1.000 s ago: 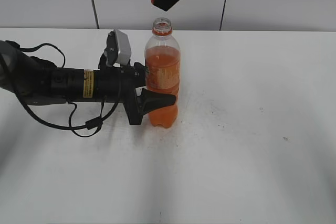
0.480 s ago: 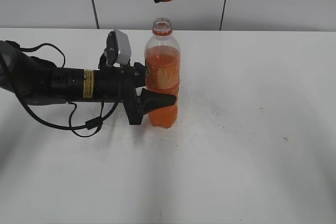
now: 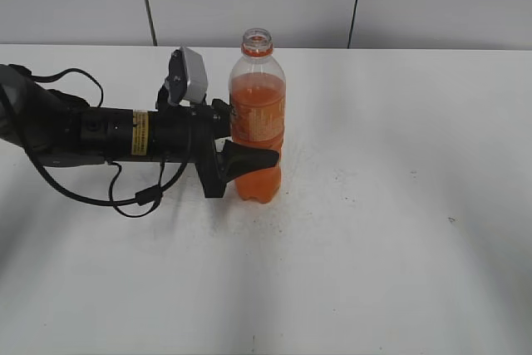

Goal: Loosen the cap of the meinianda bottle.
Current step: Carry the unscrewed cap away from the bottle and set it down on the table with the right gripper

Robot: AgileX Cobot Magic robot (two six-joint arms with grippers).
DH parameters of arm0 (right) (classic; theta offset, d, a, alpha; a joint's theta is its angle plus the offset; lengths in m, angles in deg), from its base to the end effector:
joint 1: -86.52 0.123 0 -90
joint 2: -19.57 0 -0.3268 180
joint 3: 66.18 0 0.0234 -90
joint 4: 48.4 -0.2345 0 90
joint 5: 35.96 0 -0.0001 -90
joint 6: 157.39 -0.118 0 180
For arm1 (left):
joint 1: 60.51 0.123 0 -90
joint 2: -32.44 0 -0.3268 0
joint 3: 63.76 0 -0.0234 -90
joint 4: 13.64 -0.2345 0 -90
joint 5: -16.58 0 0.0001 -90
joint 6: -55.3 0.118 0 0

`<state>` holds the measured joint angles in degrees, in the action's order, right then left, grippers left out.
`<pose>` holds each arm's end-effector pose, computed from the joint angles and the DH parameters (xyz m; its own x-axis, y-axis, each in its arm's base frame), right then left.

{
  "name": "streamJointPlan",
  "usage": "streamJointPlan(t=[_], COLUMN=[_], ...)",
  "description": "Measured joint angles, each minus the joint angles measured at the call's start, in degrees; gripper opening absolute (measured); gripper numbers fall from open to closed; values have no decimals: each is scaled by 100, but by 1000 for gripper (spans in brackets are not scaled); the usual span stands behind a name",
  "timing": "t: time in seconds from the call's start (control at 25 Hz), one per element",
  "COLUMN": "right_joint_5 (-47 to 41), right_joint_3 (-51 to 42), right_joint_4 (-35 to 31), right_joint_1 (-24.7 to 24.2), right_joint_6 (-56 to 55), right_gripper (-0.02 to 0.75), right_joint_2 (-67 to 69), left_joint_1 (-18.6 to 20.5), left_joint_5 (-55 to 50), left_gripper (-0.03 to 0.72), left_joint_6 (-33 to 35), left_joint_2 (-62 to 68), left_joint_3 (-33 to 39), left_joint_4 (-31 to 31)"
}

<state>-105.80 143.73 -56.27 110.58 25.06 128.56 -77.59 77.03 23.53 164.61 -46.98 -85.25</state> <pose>0.3525 0.1740 0.3993 -0.7828 -0.3443 -0.5183 -0.4614 0.8800 0.1124 0.3711 -0.2159 0.1431 -0.0848 0.2685 -0.9595 0.9706 0.2402 -0.0185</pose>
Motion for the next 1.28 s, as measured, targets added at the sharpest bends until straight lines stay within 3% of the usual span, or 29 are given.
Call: streamJointPlan(t=[0.32, 0.52, 0.96, 1.28], right_joint_5=[-1, 119, 2661, 3957], right_joint_3=[-1140, -1751, -4052, -4343], right_joint_4=[29, 60, -28, -116], right_joint_1=[-1566, -2143, -2258, -2238], right_joint_6=[276, 486, 675, 793], right_gripper=[272, 272, 272, 272], right_joint_2=[-470, -494, -237, 506], left_joint_1=[0, 0, 0, 0], left_joint_5=[0, 0, 5, 11], left_gripper=[410, 410, 410, 410], left_joint_6=[0, 0, 0, 0], left_joint_2=[0, 0, 0, 0], left_joint_3=[0, 0, 0, 0], left_joint_4=[0, 0, 0, 0])
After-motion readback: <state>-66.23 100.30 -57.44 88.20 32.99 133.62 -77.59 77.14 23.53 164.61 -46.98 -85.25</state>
